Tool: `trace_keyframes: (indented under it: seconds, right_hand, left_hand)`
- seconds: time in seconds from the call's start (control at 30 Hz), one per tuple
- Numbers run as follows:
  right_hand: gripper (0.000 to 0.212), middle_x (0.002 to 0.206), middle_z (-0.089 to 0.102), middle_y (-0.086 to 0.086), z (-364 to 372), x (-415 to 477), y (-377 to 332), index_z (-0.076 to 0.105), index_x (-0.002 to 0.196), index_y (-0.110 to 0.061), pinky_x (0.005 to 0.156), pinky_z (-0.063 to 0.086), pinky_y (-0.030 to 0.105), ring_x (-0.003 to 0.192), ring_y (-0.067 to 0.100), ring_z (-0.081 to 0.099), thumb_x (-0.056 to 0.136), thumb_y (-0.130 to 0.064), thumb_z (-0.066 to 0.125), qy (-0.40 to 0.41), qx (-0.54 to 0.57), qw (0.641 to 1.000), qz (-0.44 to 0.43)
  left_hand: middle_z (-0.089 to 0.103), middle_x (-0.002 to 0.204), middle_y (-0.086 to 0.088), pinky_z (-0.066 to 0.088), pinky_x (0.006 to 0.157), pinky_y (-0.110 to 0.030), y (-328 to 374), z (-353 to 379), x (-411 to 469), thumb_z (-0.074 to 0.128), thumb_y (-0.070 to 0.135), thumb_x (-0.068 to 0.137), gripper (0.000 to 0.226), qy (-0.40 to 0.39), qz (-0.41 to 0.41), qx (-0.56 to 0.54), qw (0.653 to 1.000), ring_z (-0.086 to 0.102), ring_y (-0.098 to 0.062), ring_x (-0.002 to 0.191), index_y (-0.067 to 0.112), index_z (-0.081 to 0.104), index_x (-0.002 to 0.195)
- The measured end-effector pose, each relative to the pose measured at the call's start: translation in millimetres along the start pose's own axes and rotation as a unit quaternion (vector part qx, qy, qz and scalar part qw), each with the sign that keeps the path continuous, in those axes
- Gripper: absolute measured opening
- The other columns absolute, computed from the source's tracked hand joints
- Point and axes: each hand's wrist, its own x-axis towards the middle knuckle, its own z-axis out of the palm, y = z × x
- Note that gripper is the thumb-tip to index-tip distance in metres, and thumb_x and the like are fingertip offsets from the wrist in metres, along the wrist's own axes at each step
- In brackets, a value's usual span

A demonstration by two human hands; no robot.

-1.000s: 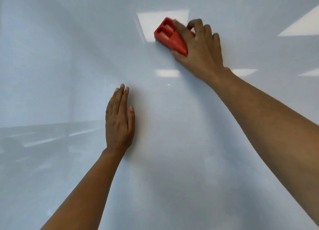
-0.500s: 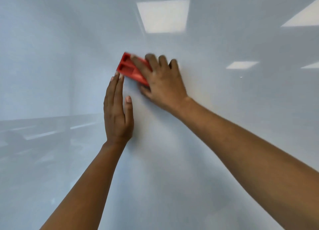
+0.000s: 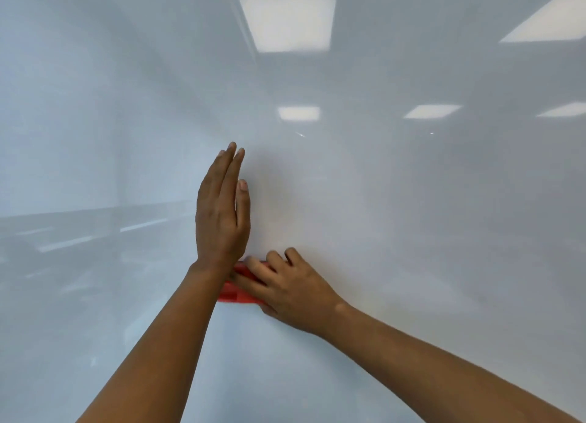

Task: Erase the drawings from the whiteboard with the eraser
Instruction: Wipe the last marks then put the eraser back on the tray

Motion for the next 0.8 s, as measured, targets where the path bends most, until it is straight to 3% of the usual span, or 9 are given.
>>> trace_keyframes:
  seconds: [0.13,0.27,0.4,0.57,0.8]
  right_hand:
    - [0.074,0.129,0.049,0.004,3,-43,-4,0.029,0.147,-0.024,0.079,0.046,0.033,0.095,0.021,0.052,0.084,-0.037,0.066,-0.057,0.015,0.997,-0.048]
    - [0.074,0.128,0.047,0.003,2,-94,-3,0.021,0.149,-0.027,0.078,0.047,0.034,0.093,0.021,0.052,0.087,-0.035,0.061,-0.1,0.013,0.992,-0.076]
    - [0.069,0.128,0.046,0.0,-4,-150,1,0.025,0.147,-0.033,0.076,0.044,0.033,0.091,0.02,0.049,0.087,-0.032,0.057,-0.121,0.008,0.989,-0.081]
    - [0.064,0.124,0.05,-0.003,-11,-211,4,0.031,0.142,-0.039,0.075,0.049,0.031,0.087,0.018,0.054,0.086,-0.029,0.061,-0.151,0.03,0.985,-0.078]
    - [0.086,0.121,0.05,0.002,-28,-280,23,0.034,0.138,-0.04,0.076,0.051,0.037,0.088,0.022,0.056,0.066,-0.029,0.079,-0.212,-0.006,0.977,-0.036]
  left_hand:
    - [0.031,0.155,0.0,0.014,0.118,-0.019,11,13,-15,0.028,0.026,0.102,0.047,-0.033,-0.007,0.017,0.999,0.023,-0.013,0.145,0.011,0.038,0.146]
    - [0.032,0.155,-0.004,0.019,0.119,-0.029,23,23,-31,0.027,0.026,0.101,0.049,-0.046,-0.011,0.014,0.999,0.023,-0.016,0.146,0.011,0.037,0.147]
    - [0.03,0.156,-0.007,0.022,0.118,-0.041,36,32,-41,0.028,0.023,0.1,0.049,-0.048,-0.019,0.012,0.999,0.021,-0.018,0.146,0.008,0.036,0.147]
    - [0.029,0.156,-0.007,0.021,0.119,-0.041,55,41,-55,0.029,0.022,0.1,0.05,-0.054,-0.031,0.001,0.998,0.021,-0.018,0.146,0.006,0.037,0.146]
    - [0.03,0.156,-0.007,0.022,0.118,-0.041,81,54,-87,0.032,0.021,0.099,0.049,-0.077,-0.039,-0.02,0.996,0.02,-0.017,0.146,0.008,0.039,0.145]
